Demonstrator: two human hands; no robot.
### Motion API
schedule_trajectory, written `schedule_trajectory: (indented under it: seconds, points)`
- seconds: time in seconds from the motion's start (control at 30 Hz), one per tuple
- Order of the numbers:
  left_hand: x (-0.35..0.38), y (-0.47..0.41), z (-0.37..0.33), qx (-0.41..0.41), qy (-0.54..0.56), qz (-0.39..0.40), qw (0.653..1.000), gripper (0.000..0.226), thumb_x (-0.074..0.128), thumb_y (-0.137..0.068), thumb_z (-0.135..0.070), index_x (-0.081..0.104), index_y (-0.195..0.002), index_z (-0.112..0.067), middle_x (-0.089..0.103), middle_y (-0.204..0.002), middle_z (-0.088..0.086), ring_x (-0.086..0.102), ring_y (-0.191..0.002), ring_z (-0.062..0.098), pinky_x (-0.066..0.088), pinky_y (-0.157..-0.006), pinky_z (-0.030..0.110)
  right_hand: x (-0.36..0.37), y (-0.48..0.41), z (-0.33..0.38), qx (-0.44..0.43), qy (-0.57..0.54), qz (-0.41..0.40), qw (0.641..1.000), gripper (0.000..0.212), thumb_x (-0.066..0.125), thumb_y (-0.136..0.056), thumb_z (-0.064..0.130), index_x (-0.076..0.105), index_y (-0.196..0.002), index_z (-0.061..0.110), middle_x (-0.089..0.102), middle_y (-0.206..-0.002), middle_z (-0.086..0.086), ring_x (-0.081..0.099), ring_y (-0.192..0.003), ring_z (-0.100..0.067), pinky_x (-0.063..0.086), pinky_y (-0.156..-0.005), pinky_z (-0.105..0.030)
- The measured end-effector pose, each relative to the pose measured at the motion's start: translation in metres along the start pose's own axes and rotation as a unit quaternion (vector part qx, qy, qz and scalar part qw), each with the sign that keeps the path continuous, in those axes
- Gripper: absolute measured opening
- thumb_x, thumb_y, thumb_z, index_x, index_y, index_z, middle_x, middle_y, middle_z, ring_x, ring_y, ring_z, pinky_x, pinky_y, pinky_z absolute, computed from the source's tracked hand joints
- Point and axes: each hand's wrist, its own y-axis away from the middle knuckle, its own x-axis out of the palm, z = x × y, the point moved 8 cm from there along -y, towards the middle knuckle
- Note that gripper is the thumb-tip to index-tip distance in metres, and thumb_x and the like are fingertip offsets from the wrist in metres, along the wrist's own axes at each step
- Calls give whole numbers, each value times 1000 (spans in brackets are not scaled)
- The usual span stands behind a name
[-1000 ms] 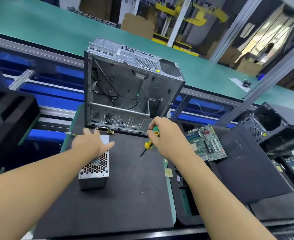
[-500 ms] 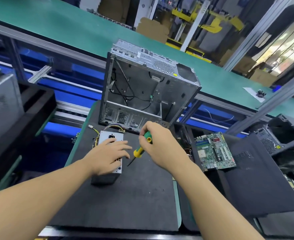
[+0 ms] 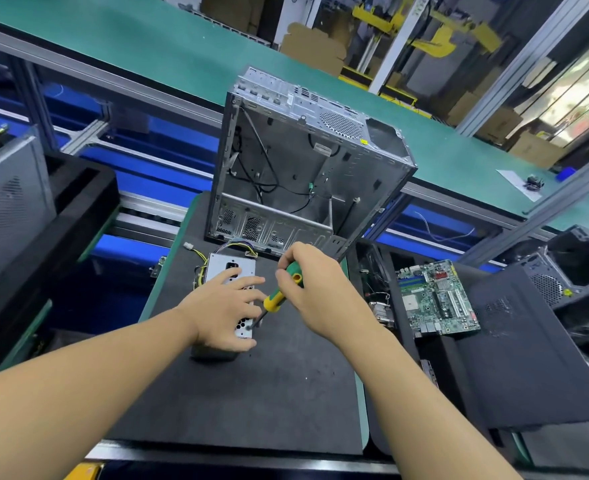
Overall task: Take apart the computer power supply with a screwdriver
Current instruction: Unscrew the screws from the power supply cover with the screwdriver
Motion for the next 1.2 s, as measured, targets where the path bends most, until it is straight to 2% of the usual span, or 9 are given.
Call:
schedule_trajectory:
  seconds: [0.27,0.5,0.6,0.8,1.0,1.13,1.2]
  points:
    - [0,0,1,3,26,-7,1000,52,33,-81,-77,67,-104,-45,50,-126,-25,14,-148,6,2,-122,44,1,-3,-1,9,6,-4,1000,6,51,-98,23,52,-95,18,46,-84,11,42,-69,-6,32,-58,-17]
    - [1,-1,2,10,21,-25,999,55,32,-83,-81,69,-99,-44,54,-122,-24,22,-146,8,9,-121,45,1,0,3,-4,19,4,1000,6,51,-99,22,51,-97,16,44,-84,12,41,-70,-3,31,-60,-16]
    - [1,-1,3,9,23,-29,999,58,29,-84,-81,69,-105,-45,54,-126,-24,22,-147,9,8,-121,44,1,1,2,4,20,6,1000,6,51,-99,22,51,-97,16,46,-86,9,41,-71,-4,31,-60,-19]
    - [1,0,1,21,16,-26,999,56,27,-87,-79,57,-128,-54,53,-128,-20,24,-146,14,10,-120,47,0,1,1,9,24,4,1000,6,52,-99,22,51,-99,16,47,-86,9,42,-71,-3,32,-61,-14]
    - [1,0,1,25,20,-45,998,51,32,-88,-75,61,-123,-53,57,-124,-16,32,-142,16,15,-120,49,2,1,4,13,24,9,1000,7,51,-99,24,51,-100,17,44,-85,12,41,-71,-4,31,-60,-16]
    - [-3,0,-1,30,26,-68,997,45,43,-88,-72,72,-108,-44,62,-116,-12,42,-137,20,24,-117,53,1,0,7,19,24,12,999,7,51,-100,25,51,-100,18,42,-83,14,40,-69,-3,30,-58,-16]
    - [-2,0,0,27,22,-62,997,47,40,-88,-72,71,-109,-44,61,-119,-12,40,-138,19,22,-118,53,2,-1,8,20,26,16,999,7,51,-100,25,51,-101,17,42,-85,13,40,-68,-3,30,-58,-16]
